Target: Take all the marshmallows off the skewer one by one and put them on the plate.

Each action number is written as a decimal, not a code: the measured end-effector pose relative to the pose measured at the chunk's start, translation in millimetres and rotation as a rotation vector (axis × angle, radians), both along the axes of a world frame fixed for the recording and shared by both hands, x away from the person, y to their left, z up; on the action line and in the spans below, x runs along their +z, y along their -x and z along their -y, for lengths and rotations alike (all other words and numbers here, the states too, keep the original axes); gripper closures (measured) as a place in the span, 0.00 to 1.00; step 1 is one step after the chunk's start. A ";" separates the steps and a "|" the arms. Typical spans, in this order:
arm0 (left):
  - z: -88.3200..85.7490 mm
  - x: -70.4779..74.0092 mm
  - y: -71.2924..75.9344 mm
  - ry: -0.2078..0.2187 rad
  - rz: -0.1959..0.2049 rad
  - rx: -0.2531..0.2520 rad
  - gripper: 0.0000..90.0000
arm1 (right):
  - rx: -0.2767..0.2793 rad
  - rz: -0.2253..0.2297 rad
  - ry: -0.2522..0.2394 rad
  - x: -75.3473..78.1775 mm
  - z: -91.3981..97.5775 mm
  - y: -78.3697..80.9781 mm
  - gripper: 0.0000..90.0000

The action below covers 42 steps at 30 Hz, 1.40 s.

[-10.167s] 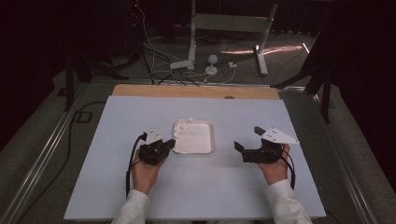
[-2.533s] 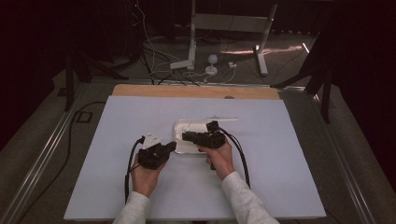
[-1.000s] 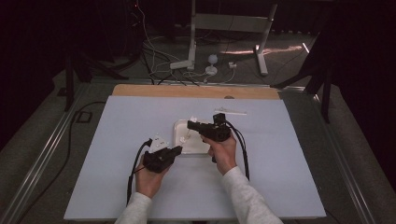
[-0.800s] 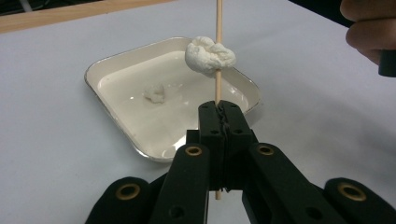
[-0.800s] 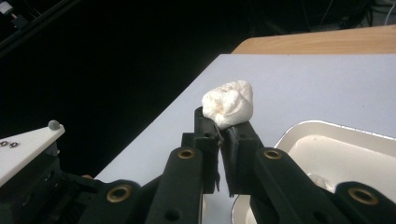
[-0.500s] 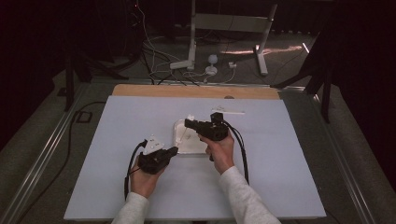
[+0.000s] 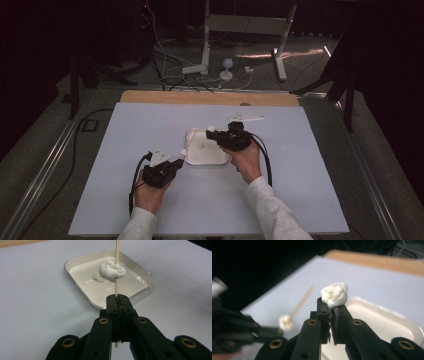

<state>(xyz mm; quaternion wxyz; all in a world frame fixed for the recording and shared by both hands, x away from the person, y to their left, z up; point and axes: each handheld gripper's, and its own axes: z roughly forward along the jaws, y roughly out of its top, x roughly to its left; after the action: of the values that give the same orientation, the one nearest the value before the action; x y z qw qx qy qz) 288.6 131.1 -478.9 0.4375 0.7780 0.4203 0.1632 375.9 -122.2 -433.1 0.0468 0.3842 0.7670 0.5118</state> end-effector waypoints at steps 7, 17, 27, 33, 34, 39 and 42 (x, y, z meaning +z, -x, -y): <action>5.0 -2.8 -5.1 -0.009 -0.008 -0.015 1.00 | 0.013 -0.099 0.073 -24.8 -8.7 -7.9 0.88; 4.5 -2.9 -7.7 0.011 -0.006 0.003 1.00 | 0.018 -0.129 0.008 -27.3 -4.4 -6.3 0.65; 6.0 0.5 -6.8 0.044 0.020 0.006 1.00 | 0.087 -0.143 -0.094 -30.8 -11.6 9.0 0.55; 9.2 0.6 -6.2 0.051 0.031 -0.007 1.00 | 0.119 -0.163 -0.146 -37.8 -22.7 16.4 0.56; 9.6 0.6 -6.0 0.056 0.032 -0.011 1.00 | 0.125 -0.169 -0.152 -38.2 -24.8 17.1 0.56; 12.6 -0.7 -6.1 0.062 0.022 -0.042 1.00 | 0.130 -0.179 -0.161 -41.3 -31.5 17.5 0.73; 13.0 -1.8 -7.5 0.069 0.000 -0.053 0.99 | 0.107 -0.175 -0.172 -39.6 -30.0 17.1 0.79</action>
<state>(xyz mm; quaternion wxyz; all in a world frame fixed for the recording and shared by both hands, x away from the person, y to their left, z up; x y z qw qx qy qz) 296.1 118.2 -480.7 0.4682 0.7733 0.4050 0.1373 358.8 -92.2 -472.6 -0.0810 0.3884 0.7409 0.5418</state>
